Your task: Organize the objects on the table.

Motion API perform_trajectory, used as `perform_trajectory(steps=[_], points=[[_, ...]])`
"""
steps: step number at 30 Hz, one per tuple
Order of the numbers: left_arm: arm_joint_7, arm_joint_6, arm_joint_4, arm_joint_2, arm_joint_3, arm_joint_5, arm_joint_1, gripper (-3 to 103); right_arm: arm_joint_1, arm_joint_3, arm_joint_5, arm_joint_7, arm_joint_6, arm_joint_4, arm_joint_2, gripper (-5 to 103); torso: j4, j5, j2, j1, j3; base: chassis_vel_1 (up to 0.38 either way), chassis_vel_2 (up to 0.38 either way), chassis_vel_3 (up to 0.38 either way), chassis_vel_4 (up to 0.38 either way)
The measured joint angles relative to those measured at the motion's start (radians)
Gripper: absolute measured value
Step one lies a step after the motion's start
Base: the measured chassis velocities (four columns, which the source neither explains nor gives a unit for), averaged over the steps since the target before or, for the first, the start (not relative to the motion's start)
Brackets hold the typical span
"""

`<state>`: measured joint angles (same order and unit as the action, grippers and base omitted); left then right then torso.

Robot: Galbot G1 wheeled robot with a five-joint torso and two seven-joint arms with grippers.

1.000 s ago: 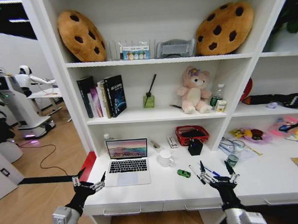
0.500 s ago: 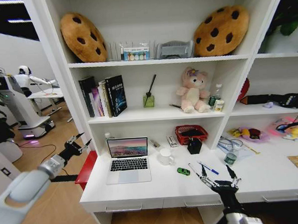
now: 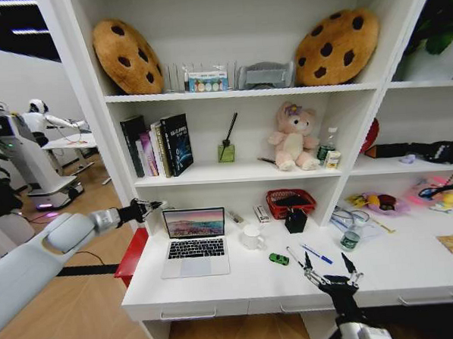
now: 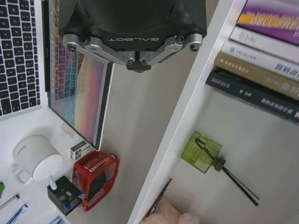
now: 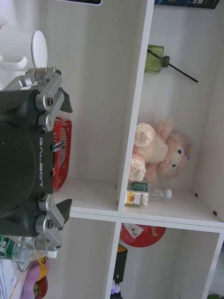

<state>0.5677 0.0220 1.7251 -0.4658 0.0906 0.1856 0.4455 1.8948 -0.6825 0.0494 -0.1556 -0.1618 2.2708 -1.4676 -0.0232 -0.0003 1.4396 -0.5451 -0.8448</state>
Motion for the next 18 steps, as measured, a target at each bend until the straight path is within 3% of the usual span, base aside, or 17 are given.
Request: perform_trajectory(steps=[5, 8, 18], points=[[0.038, 0.002, -0.102, -0.107, 0.228, -0.075, -0.228, 0, -0.009, 0.002, 0.001, 0.000, 0.003, -0.019, -0.009, 100, -0.0003, 0.0006, 0.000, 0.000, 0.000, 0.000, 0.000, 0.000, 0.000], [0.053, -0.007, -0.157, -0.154, 0.303, -0.084, -0.295, 0, -0.010, 0.001, 0.002, 0.000, 0.003, -0.027, -0.015, 100, -0.0001, 0.0003, 0.000, 0.000, 0.000, 0.000, 0.000, 0.000, 0.000], [0.112, -0.089, -0.333, -0.265, 0.404, -0.138, -0.426, 0, -0.011, -0.006, 0.013, -0.001, -0.005, -0.054, -0.038, 100, 0.0000, 0.0004, 0.000, 0.000, 0.000, 0.000, 0.000, 0.000, 0.000]])
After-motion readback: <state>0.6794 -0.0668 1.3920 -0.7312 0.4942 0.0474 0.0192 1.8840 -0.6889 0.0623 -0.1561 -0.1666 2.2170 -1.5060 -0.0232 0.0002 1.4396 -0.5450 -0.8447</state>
